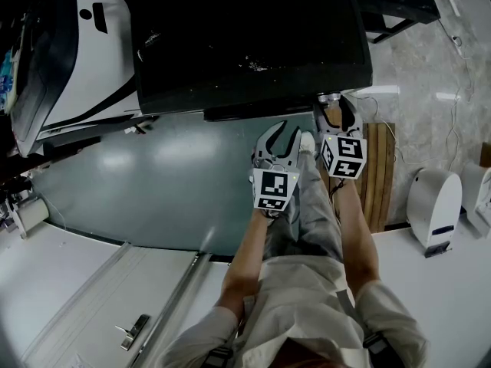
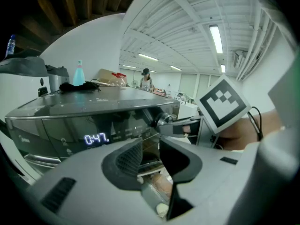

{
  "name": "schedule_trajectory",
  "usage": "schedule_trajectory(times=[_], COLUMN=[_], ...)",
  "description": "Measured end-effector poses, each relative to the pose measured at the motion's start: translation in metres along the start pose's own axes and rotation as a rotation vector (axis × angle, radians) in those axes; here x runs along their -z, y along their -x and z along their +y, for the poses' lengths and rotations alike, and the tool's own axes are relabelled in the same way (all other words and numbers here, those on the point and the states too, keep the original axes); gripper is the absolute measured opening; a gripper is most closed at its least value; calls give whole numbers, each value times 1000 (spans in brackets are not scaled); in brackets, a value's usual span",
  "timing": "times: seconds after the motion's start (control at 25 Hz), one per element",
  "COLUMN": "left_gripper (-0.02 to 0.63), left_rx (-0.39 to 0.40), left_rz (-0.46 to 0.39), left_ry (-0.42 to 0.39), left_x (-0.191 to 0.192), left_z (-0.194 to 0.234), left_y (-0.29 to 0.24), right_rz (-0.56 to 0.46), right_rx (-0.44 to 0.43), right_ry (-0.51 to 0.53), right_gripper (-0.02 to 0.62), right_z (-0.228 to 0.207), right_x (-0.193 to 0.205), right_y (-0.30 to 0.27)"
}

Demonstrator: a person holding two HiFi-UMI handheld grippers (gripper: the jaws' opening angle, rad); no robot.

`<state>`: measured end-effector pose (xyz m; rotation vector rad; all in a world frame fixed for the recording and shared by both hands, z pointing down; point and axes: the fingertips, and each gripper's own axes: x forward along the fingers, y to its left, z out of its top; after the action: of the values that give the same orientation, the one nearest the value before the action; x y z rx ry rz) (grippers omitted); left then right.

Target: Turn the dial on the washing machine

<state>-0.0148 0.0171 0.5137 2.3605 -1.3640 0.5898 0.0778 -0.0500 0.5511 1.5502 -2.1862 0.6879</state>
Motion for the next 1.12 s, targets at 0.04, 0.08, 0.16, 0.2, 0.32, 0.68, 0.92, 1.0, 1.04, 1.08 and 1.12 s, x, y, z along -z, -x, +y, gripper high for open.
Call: schedule_trajectory(times=[0.04,0.08,0.16,0.2,0.32,0.68,0.92,1.0,1.04,1.08,1.12], left_gripper=[120,121,120,120,120,120,120,120,120,120,120], left_rx=[-1,-2,-5,-6,-5,-3,-5,-5,-5,-5,-5], left_rz=[0,1,1,0,-1,0,-2,-2,-1,-1,-1], left_ry=[0,0,1,2,4,5,7,7,8,8,8], left_x=[0,1,1,1,0,2,1,1,1,2,2], left_z=[1,1,2,3,2,0,1,1,1,1,0], left_y=[0,0,0,0,0,0,1,1,1,1,1], right_rz=[-5,-8,-14,-16,-25,-54,-75,-80,-82,-84,-86], right_rx=[-12,-25,-50,-63,-92,-173,-217,-229,-235,-241,-247], right_ry=[-28,-57,-112,-140,-213,-418,-536,-567,-581,-595,-611], right_gripper=[273,273,272,272,272,272,272,270,272,272,272], right_z=[0,-1,-1,-1,-2,-4,-4,-4,-5,-5,-5], right_x=[0,0,1,1,1,3,2,2,2,2,2], right_y=[0,0,-1,-1,0,-1,-1,-1,-1,-1,0])
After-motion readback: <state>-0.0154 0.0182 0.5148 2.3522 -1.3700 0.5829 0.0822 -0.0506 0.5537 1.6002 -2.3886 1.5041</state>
